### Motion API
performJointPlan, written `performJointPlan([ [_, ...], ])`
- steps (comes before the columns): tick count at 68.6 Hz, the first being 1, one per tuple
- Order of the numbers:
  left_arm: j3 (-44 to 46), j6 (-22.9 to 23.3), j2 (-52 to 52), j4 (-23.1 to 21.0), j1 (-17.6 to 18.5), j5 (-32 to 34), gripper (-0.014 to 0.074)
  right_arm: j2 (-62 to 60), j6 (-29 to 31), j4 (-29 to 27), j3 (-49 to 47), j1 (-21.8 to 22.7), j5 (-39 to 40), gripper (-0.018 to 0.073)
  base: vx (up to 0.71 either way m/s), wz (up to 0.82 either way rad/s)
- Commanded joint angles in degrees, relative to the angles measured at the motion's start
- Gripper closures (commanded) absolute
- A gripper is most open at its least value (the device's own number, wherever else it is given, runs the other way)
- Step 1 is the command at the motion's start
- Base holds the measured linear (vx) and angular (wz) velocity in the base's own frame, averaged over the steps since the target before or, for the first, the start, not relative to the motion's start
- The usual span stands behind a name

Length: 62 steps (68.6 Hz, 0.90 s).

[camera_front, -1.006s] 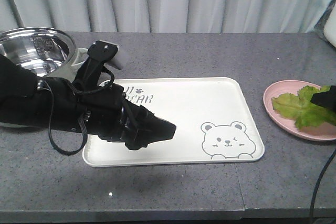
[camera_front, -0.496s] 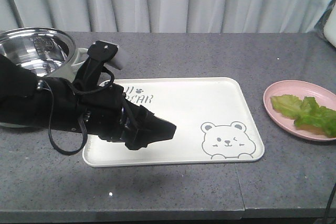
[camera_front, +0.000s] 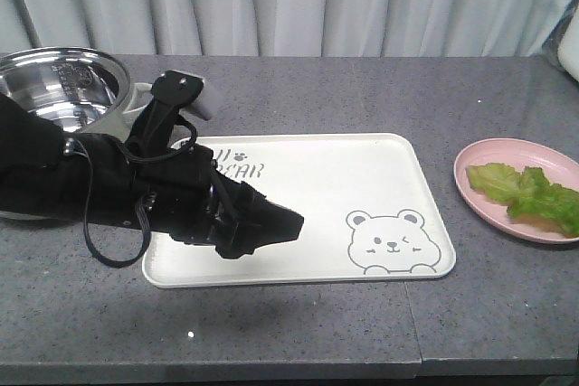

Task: Transfer vegetables to tray and serve
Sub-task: 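Carry the lettuce with the right gripper and release it onto the pink plate, then grasp the pink plate rim with the right gripper and slide it onto the tray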

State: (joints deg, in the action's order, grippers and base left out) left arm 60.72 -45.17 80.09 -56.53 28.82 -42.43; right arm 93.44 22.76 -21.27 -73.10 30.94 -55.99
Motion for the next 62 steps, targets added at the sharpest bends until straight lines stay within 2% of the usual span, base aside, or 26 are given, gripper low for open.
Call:
performJointPlan([
  [1,1.46,-0.14,-1.63,-2.95,0.3,0.89,0.0114,0.43,-0.26,-0.51,-3.45,0.47,-0.01,0.0206,0.0,0.0],
  [11,1.46,-0.14,-1.63,-2.95,0.3,0.89,0.0114,4.36,0.22,-0.8,-5.21,0.21,0.13,0.0206,0.0,0.0],
  [24,1.46,-0.14,-1.63,-3.0,0.3,0.84,0.0114,8.77,1.57,-0.33,-8.35,-2.48,1.55,0.0206,0.0,0.0],
  [43,1.46,-0.14,-1.63,-3.0,0.3,0.84,0.0114,11.86,1.62,-0.04,-9.84,-2.34,5.07,0.0225,0.0,0.0],
  [62,1.46,-0.14,-1.63,-3.0,0.3,0.84,0.0114,13.48,2.29,0.08,-9.84,-2.34,5.35,0.0303,0.0,0.0],
])
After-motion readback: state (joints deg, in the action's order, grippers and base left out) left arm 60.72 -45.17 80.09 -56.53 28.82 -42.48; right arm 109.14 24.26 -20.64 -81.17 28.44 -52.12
